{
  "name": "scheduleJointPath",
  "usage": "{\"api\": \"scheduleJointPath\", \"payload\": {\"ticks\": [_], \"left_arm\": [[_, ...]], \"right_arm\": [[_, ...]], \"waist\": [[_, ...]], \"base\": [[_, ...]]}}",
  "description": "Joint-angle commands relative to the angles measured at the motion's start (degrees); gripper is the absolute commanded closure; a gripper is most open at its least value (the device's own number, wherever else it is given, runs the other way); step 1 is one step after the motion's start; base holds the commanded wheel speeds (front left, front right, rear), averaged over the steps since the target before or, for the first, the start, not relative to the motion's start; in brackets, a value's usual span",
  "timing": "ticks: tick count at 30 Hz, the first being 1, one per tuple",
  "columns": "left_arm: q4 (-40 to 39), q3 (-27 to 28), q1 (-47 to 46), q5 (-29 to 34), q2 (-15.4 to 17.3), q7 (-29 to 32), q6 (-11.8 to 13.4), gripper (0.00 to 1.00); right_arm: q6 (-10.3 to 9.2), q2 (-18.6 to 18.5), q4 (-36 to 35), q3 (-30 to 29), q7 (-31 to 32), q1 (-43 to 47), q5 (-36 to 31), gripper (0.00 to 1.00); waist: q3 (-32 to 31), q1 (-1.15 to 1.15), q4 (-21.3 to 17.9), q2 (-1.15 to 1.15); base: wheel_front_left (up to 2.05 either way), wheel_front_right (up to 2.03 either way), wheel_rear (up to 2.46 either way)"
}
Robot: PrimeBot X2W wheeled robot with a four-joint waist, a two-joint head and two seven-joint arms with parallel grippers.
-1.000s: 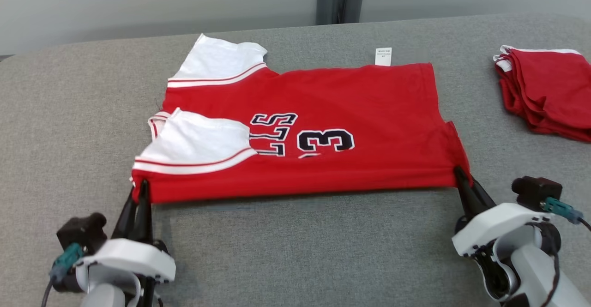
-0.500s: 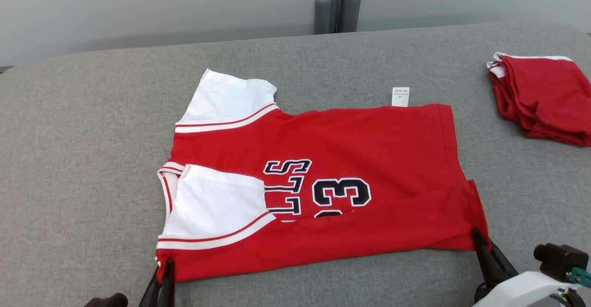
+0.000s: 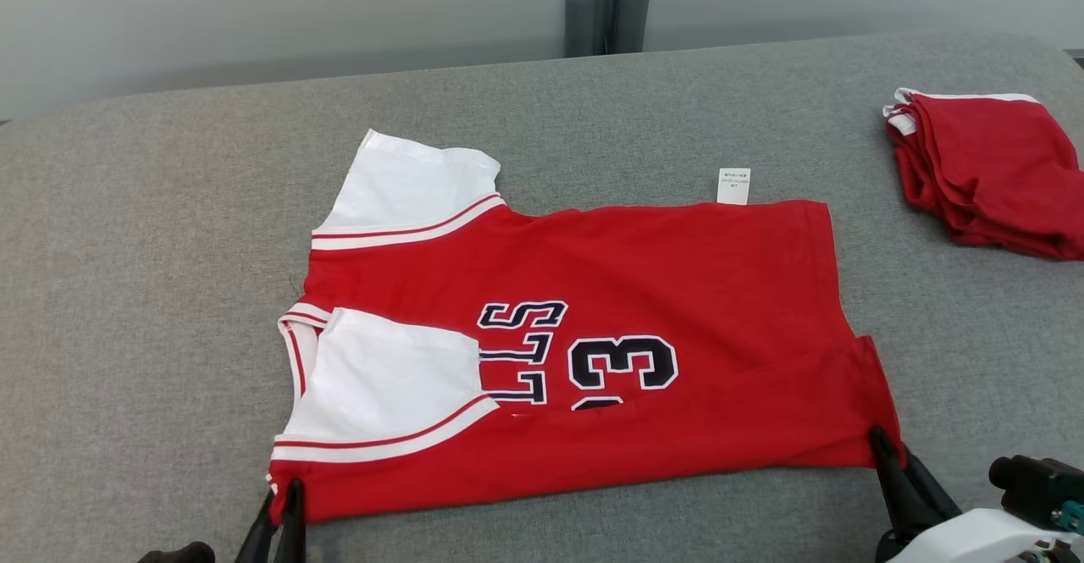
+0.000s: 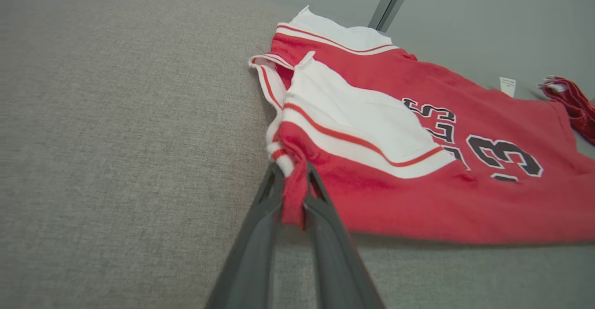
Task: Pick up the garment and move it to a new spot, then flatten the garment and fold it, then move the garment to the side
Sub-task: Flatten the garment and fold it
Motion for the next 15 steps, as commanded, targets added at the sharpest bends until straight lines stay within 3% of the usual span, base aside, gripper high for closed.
{"api": "scheduleJointPath", "payload": {"ticks": [1,8,15], "left_arm": [[-0.39,0.55,-0.24,-0.38,0.4,-0.51,0.33,0.01],[-2.6,2.39,-2.14,-0.1,2.14,-1.25,1.09,0.0],[-1.01,1.61,-11.67,2.23,7.03,1.96,-0.64,0.0]], "right_arm": [[-0.02,-0.06,-0.63,-0.7,0.16,0.55,-0.5,0.0],[-0.01,0.39,-2.74,-3.9,-0.18,0.03,-2.15,0.0],[-0.01,0.22,-3.84,-4.34,-0.99,-4.62,-4.57,0.0]], "waist": [[-0.01,0.0,-0.06,0.0],[0.36,0.0,-0.16,0.0],[1.71,0.0,-0.16,0.0]], "base": [[0.0,0.0,0.0],[0.0,0.0,0.0],[0.0,0.0,0.0]]}}
